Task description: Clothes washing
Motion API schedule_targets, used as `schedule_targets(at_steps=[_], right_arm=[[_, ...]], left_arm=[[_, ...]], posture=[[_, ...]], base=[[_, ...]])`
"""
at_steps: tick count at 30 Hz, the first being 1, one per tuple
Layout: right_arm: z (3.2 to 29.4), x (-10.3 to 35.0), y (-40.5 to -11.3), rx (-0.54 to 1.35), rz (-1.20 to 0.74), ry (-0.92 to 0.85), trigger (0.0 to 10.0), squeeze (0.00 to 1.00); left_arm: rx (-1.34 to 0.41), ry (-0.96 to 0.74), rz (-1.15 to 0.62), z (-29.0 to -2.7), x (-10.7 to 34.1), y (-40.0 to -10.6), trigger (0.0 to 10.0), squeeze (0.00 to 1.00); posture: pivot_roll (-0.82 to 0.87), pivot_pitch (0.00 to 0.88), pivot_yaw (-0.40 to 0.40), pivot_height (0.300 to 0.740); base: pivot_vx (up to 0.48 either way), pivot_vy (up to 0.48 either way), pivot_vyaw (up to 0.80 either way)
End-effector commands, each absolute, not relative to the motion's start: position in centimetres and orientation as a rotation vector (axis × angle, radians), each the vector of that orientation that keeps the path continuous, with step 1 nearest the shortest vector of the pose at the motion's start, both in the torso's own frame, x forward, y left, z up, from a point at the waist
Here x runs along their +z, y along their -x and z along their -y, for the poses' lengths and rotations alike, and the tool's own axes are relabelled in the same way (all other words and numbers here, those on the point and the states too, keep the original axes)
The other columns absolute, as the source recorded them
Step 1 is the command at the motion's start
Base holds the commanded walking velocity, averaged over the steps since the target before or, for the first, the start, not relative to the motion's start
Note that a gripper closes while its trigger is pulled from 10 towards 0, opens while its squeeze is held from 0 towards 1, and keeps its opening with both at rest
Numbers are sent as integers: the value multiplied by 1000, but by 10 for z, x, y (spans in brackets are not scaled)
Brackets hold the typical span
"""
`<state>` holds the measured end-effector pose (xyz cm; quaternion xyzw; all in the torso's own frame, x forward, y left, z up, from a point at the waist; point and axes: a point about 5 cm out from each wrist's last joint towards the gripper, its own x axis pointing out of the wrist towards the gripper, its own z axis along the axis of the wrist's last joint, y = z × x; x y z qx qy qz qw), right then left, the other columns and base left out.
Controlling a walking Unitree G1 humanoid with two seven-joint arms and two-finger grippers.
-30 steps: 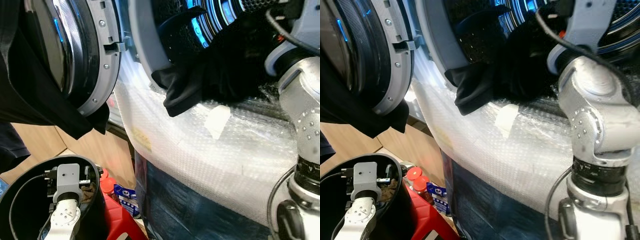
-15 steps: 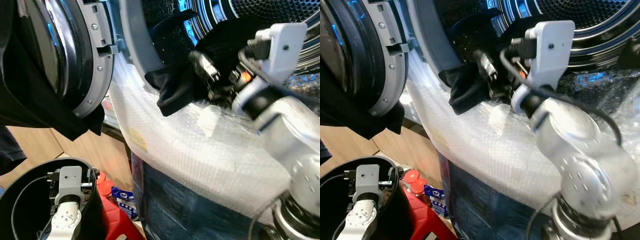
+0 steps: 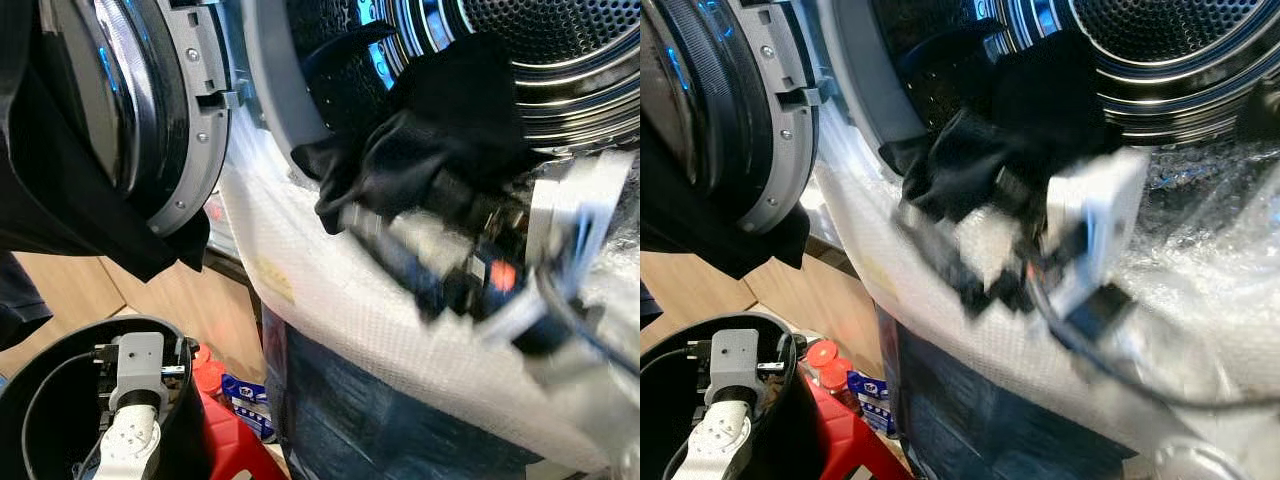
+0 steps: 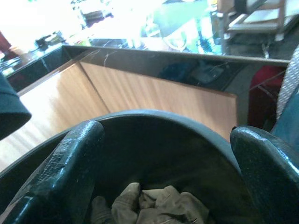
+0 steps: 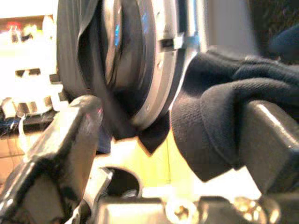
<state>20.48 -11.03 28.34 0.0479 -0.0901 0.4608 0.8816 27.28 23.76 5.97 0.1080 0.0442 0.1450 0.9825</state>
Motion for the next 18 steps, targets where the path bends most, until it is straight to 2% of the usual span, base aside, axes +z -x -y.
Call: schedule_targets(at_steps=[1,6,8,9,12,18], right_arm=[[107,278,-200,999,173,-60,10000,0],[110,256,-190,1073,77,-45,10000,0],[109,244,-188,1083,27,-33,10000,0],[109,244,-188,1083,27,-33,10000,0],[108,264,-200,1009,170,-147,10000,0],[110,301,-229,875,378,-257,10000,0]], left_arm=[[295,-239,-82,-244,61,-269,10000,0],[277,-233,-87,-243,60,-267,10000,0],[157,-242,-52,-227,63,-269,10000,0],[157,-242,-52,-227,63,-269,10000,0],[103,-257,-44,-217,62,-270,10000,0],[81,-239,-38,-211,63,-272,10000,0]], posture=[[95,0,56,740],[103,0,49,740],[101,0,50,740],[101,0,50,740],[90,0,57,740],[90,0,50,740]], base=[[0,0,0],[0,0,0],[0,0,0],[0,0,0],[0,0,0],[0,0,0]])
